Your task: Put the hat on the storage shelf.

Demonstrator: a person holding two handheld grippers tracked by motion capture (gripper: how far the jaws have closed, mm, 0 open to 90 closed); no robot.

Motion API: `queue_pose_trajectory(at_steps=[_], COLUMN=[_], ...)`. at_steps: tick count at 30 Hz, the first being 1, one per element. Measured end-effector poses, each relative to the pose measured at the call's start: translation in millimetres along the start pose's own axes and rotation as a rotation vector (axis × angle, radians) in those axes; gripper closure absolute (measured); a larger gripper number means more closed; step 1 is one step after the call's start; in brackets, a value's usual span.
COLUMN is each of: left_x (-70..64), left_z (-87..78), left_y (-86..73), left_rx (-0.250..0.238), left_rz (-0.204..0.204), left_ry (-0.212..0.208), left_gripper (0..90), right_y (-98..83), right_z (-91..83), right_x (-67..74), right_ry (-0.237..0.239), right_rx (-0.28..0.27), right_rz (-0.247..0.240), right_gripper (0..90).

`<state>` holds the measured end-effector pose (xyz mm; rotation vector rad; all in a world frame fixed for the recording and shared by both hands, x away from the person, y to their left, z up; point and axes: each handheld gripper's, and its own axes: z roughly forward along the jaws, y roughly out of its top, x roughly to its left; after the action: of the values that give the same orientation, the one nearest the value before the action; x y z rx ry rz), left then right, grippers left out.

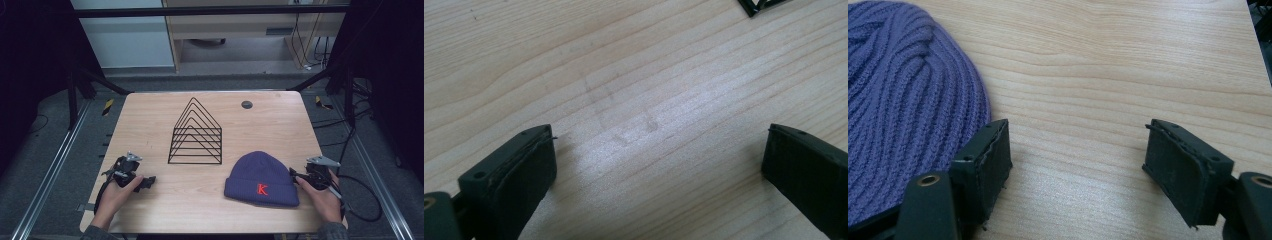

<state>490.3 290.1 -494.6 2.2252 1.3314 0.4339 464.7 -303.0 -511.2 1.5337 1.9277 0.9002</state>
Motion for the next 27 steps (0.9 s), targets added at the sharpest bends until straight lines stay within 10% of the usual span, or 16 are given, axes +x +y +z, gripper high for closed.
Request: queue_pose_trajectory(at_steps=[14, 27], left_x=[-1.5, -3.0], left_z=[-0.3, -0.7], left_y=[-0.8, -1.2], left_rx=[0.003, 0.005], left_rz=[0.01, 0.023], left_ry=[0.0, -0.008], left_gripper=[0.0, 0.0], right_y=[9.8, 84.5], right_z=[-14.7, -17.3], right_x=[1.9, 24.7], right_ry=[-0.031, 0.056], right_rx=[-0.01, 0.099], right_rz=[0.018, -0.158], right_gripper=[17.1, 30.1])
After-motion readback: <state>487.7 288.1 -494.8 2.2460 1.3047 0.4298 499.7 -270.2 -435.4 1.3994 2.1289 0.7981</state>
